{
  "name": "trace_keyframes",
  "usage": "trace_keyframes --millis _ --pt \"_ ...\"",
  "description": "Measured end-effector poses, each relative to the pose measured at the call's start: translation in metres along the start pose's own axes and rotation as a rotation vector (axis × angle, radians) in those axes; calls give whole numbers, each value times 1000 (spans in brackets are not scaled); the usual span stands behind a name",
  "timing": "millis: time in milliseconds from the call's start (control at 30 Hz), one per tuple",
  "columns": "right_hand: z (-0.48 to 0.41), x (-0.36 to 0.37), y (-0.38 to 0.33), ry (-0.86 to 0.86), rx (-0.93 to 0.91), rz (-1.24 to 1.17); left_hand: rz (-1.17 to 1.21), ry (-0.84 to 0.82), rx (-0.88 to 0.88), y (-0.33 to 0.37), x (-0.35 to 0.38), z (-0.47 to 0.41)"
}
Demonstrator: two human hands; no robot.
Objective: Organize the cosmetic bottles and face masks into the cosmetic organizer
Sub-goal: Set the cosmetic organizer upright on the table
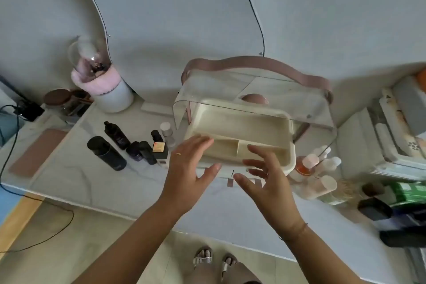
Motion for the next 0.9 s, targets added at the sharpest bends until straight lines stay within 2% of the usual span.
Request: trace_keyframes --millis 133,267,433,600,700,800,900 --pt "-3 8 18 105 -157 239 -110 61 103 -18 19 0" --pt "-8 11 44 273 -237 536 -139 113 180 -34 37 3" --pt "-12 14 75 453 -315 632 -113 221 241 -43 53 2" --pt "-19 19 102 582 -429 626 -151 295 343 -53 62 -2" --pt "-12 21 121 647 -469 544 -193 347 392 -59 68 -2" --pt "8 29 141 693 -398 397 -60 387 319 -63 80 16" --pt "20 38 164 632 -247 281 184 331 170 -68 96 45"
Point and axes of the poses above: each hand's wrist, its own z-axis away from the middle knuckle, its own x-axis out of the palm, y = z × x, the point moved 1 cm from there along -z, towards the middle knuckle, and after that the axes turned 8 degrees about -y, right-handed, at the moved point
